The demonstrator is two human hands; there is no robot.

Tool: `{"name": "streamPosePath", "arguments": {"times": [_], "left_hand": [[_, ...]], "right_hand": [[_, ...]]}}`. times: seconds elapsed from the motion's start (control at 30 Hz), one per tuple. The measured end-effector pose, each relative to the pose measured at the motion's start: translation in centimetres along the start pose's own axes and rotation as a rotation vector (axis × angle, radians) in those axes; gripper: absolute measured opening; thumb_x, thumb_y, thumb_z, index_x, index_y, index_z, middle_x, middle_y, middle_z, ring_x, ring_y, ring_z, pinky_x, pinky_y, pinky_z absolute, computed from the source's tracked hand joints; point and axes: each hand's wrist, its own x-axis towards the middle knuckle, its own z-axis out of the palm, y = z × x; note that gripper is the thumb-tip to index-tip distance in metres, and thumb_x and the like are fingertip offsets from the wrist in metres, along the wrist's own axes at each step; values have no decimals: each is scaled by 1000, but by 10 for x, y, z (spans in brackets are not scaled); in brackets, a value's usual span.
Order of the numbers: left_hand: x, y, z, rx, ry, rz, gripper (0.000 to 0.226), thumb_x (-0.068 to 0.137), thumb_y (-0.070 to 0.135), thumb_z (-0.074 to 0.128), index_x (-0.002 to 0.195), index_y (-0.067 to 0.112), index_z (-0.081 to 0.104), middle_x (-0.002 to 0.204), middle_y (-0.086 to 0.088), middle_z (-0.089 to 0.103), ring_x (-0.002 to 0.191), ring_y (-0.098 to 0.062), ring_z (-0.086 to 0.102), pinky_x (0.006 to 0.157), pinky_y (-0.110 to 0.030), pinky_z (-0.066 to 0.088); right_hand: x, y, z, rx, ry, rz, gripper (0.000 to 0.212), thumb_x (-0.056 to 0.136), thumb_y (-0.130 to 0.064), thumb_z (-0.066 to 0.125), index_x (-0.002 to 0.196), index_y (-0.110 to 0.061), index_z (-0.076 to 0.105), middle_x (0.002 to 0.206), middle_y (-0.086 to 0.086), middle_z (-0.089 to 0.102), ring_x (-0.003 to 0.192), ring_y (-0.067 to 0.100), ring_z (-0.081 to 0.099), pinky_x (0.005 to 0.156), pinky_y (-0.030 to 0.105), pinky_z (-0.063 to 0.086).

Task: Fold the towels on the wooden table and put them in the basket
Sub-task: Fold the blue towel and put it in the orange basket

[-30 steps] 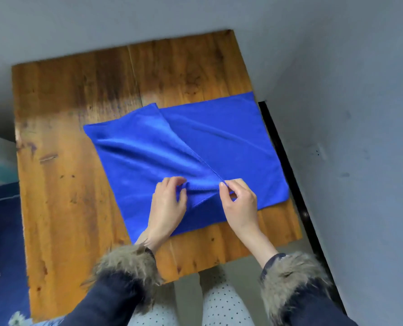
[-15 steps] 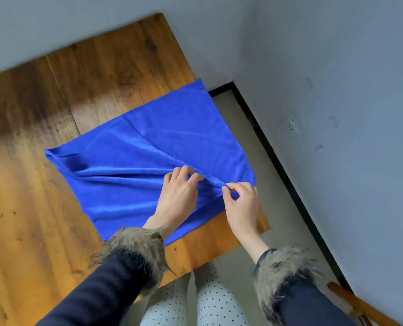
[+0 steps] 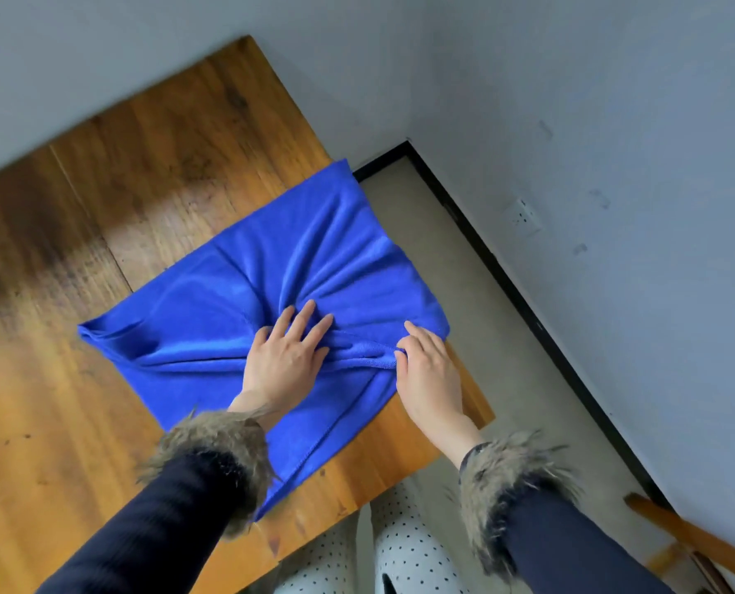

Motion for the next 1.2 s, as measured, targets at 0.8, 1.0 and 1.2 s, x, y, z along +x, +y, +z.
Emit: {"name": "streamPosePath", "arguments": {"times": [0.8,1.0,1.2], "left_hand": [[2,-111,0,-104,16,54,46,89,27,29,121,13,60,128,-1,60,116,-26,58,89,-48,49],[0,-175,14,-75,-42,-314,58,97,45,27,149,23,13,157,4,10,144,-23,13,113,-51,1],[-13,-216,12,-106,36,-489,56,97,39,32,147,19,19,156,-6,15,143,-28,14,111,-58,0]], "right_hand": [[77,-80,14,-194,-466,-318,26,99,-11,35,116,-5,53,150,3,33,143,10,20,106,20,22],[87,-93,14,-271,-395,-153,36,97,-9,34,132,-7,42,152,0,30,142,12,21,104,27,29],[125,-122,23,-280,-392,-116,26,94,-4,34,116,-6,48,149,4,35,141,19,25,101,31,33]]}}
